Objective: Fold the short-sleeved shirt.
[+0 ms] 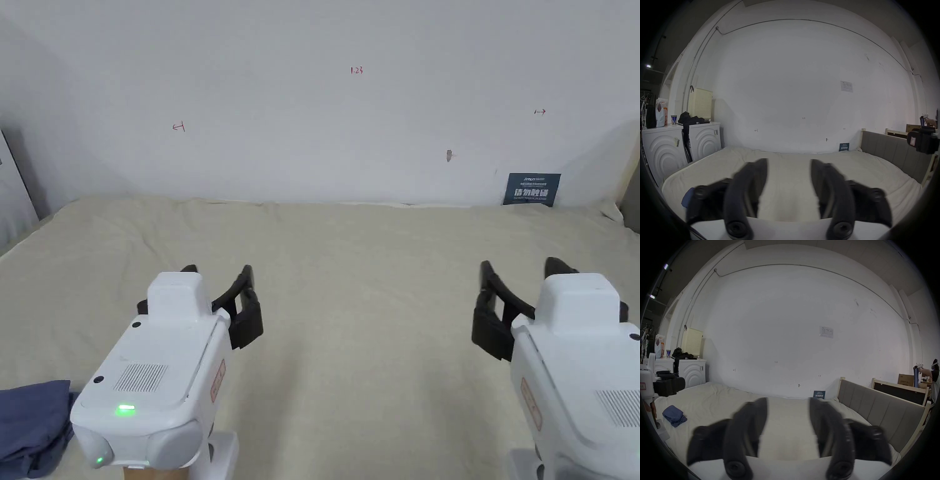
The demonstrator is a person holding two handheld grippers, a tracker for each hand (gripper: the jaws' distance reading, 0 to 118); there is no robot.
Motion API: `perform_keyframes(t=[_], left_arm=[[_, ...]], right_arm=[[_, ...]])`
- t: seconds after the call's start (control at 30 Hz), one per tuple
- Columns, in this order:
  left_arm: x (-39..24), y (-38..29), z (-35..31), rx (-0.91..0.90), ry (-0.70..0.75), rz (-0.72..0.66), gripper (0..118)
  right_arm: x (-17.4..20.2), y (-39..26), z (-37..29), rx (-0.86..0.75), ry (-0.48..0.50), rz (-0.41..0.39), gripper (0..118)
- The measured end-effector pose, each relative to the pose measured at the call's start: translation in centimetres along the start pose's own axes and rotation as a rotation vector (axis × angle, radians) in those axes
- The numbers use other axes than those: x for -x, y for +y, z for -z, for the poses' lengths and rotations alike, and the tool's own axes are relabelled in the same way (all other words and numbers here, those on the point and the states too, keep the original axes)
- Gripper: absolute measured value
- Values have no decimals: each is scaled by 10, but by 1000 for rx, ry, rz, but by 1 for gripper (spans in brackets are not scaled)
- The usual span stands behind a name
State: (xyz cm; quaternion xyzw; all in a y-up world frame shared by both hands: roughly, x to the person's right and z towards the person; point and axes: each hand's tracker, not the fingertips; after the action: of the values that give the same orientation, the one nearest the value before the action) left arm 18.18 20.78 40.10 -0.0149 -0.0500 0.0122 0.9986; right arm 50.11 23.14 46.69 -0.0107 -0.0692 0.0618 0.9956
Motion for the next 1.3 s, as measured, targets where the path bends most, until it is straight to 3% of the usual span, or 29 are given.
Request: perform_keyframes(t=[0.03,0.07,0.1,0.13,1.3], left_arm=[[1,-1,2,3,-2,-1,98],[1,-1,3,9,-2,-1,111],[1,-1,4,13,0,1,118],[1,-1,4,14,3,5,118],[5,6,-3,-7,27,5,118]], right_arm=[[0,-1,0,0,-2,3,92],[0,-2,1,1,-5,7,104],[0,-1,1,2,-9,10,115],[0,-2,1,1,-12,13,118],[6,4,-2,-16,-17,25,118]])
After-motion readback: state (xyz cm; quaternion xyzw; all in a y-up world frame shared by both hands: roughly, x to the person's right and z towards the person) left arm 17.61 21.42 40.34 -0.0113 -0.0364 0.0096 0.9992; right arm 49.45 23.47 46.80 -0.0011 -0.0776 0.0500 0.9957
